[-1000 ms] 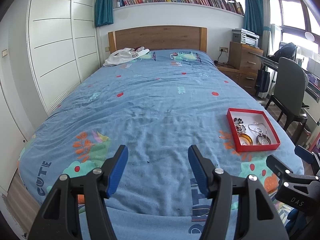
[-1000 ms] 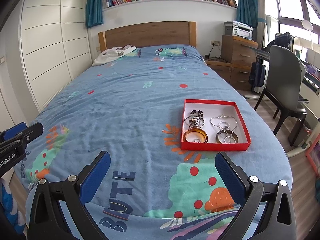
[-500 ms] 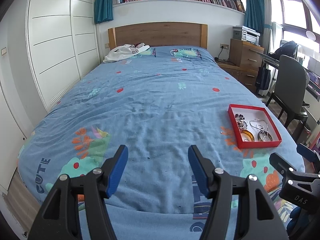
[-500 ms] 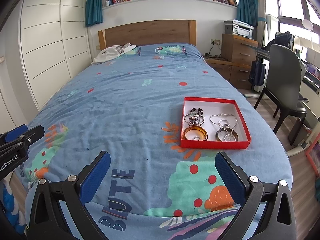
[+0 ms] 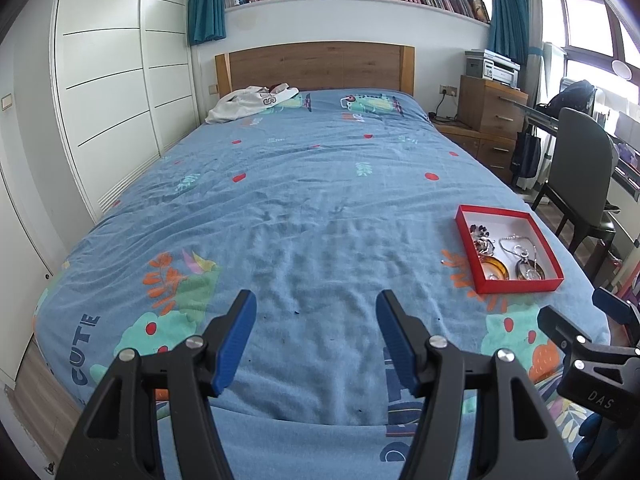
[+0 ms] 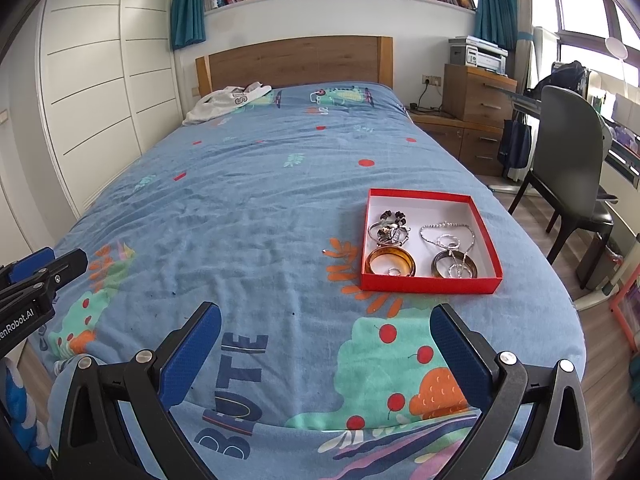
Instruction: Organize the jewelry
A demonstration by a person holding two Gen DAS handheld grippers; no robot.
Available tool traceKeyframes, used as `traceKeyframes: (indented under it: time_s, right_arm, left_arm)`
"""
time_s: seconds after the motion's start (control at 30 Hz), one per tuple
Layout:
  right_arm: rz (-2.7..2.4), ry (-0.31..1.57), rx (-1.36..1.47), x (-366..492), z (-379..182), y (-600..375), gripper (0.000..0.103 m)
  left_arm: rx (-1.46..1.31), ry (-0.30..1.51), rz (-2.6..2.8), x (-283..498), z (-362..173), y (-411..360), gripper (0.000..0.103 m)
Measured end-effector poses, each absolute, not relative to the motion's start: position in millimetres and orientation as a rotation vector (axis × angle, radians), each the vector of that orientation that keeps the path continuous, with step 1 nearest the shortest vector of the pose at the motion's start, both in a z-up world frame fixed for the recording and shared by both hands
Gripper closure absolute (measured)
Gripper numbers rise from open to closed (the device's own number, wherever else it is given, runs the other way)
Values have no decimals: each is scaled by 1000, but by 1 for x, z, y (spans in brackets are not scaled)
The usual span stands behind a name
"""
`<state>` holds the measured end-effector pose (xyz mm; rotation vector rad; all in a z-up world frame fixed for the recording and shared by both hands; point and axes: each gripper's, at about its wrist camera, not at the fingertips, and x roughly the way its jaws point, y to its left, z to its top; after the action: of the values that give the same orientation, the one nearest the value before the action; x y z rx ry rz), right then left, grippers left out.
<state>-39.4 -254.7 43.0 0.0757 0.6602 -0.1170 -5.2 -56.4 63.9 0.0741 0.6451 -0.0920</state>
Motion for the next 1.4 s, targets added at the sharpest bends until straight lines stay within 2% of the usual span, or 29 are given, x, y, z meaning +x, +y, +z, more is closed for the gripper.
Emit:
traceKeyframes:
  time_s: [1.4]
  right_arm:
    - [-118, 667, 77, -42, 40, -257, 1]
  left_arm:
    - [74, 654, -94, -8, 61, -58, 43]
